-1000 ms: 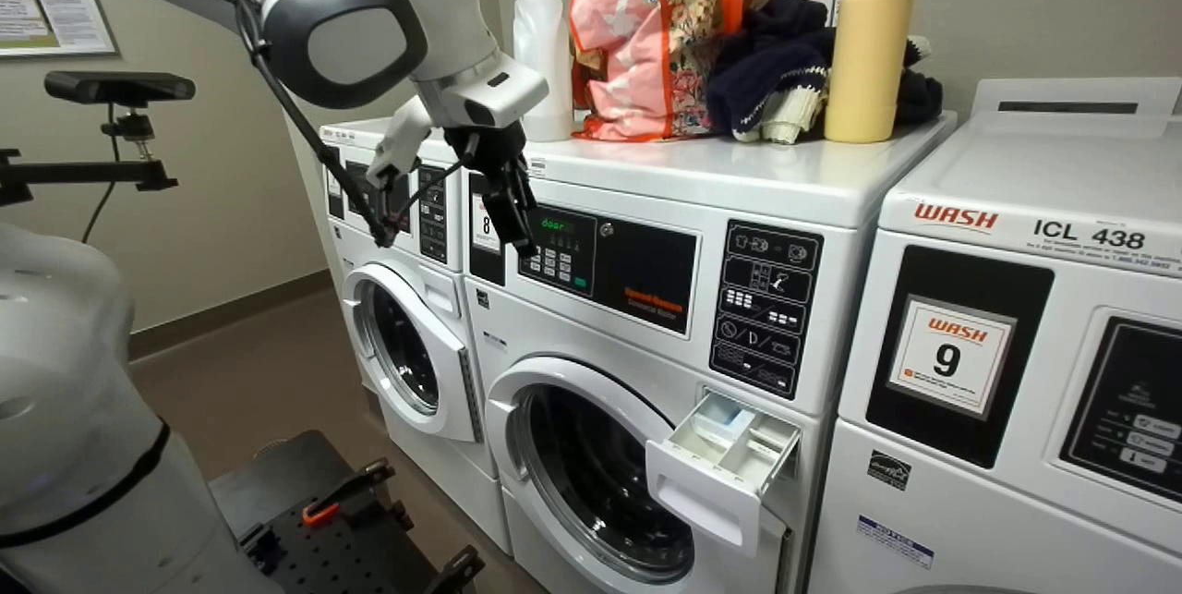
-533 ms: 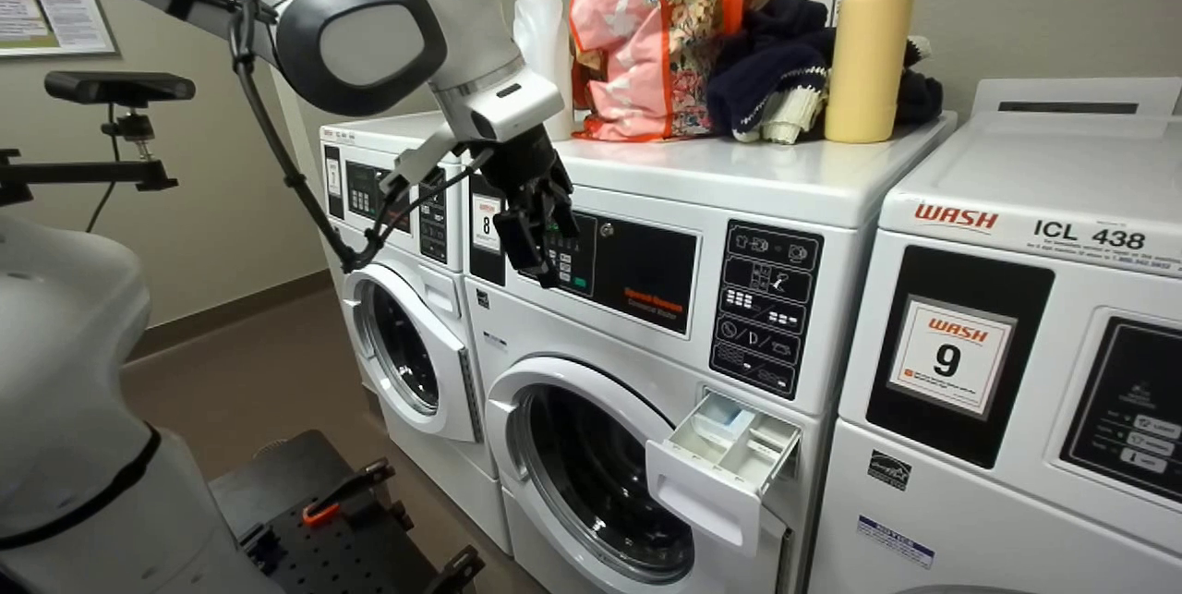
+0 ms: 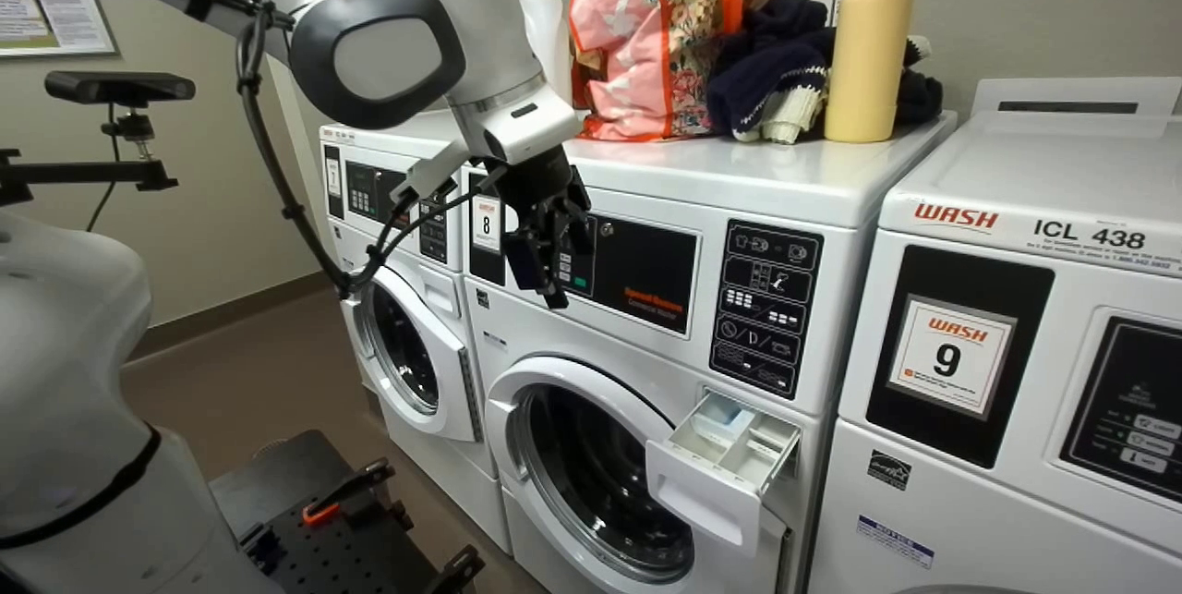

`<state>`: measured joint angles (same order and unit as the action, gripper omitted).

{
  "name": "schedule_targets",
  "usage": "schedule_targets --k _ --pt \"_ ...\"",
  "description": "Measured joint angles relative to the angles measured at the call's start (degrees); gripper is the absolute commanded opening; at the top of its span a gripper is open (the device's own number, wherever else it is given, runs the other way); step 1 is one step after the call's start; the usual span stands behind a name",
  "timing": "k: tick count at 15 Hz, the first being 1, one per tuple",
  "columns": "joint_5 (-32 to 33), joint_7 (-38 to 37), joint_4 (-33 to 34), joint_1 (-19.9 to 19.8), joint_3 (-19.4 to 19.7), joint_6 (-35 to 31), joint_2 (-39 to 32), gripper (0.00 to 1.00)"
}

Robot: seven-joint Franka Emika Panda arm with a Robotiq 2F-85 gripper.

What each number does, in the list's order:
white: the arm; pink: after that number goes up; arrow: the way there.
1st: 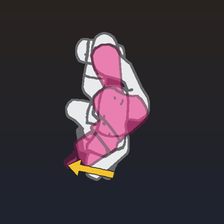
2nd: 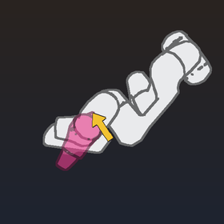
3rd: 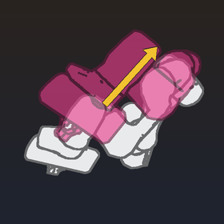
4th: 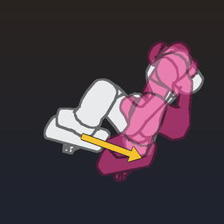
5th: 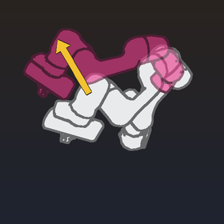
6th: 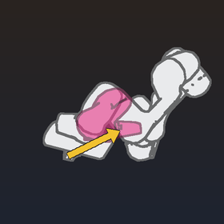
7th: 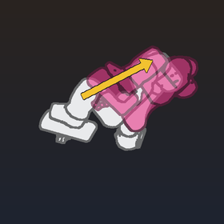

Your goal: Close the detergent tray on the second washing machine

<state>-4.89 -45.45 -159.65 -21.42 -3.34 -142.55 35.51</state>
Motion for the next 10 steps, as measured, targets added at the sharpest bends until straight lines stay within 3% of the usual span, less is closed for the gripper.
schedule_targets --k 5,10 --pt "0.14 -0.02 0.21 0.19 0.07 -0.05 -0.59 1.0" --pt "0.43 -0.1 3.86 -0.52 0.55 -0.96 -6.7 1.0"
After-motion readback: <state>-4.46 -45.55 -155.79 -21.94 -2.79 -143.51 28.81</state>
